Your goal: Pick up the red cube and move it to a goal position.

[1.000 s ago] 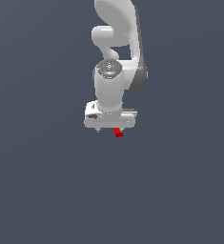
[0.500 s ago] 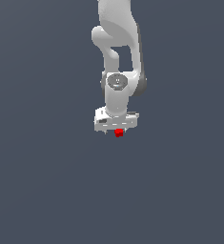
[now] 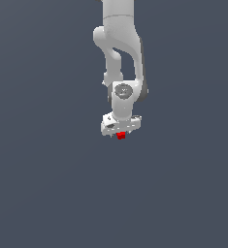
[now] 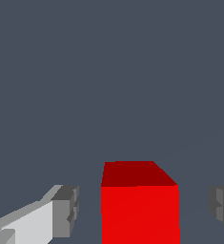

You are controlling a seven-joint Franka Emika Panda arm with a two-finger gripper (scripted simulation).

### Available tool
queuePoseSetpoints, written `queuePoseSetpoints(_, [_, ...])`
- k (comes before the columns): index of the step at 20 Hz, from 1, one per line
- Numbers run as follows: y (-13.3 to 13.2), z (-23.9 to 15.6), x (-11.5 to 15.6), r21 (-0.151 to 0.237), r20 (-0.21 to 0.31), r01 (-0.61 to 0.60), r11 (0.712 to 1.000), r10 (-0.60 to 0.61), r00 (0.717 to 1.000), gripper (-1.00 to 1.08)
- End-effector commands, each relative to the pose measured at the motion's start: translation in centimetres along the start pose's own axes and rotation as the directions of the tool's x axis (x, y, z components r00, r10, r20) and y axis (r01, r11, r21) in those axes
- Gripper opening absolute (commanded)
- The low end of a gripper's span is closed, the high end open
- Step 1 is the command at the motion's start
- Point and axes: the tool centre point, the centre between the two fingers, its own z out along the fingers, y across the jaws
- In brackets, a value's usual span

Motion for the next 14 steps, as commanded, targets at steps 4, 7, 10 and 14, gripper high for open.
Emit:
queuePoseSetpoints(4, [-0.50, 1.26, -0.63, 0.000, -0.001, 0.023, 1.000, -0.023, 1.000, 1.00])
queuePoseSetpoints(7, [-0.54, 1.36, -0.67, 0.000, -0.001, 0.024, 1.000, -0.024, 1.000, -1.00])
queuePoseSetpoints(10, [-0.54, 1.36, -0.67, 0.000, -0.001, 0.024, 1.000, -0.024, 1.000, -1.00])
queuePoseSetpoints(14, [-0.54, 1.36, -0.67, 0.000, -0.001, 0.024, 1.000, -0.024, 1.000, -1.00])
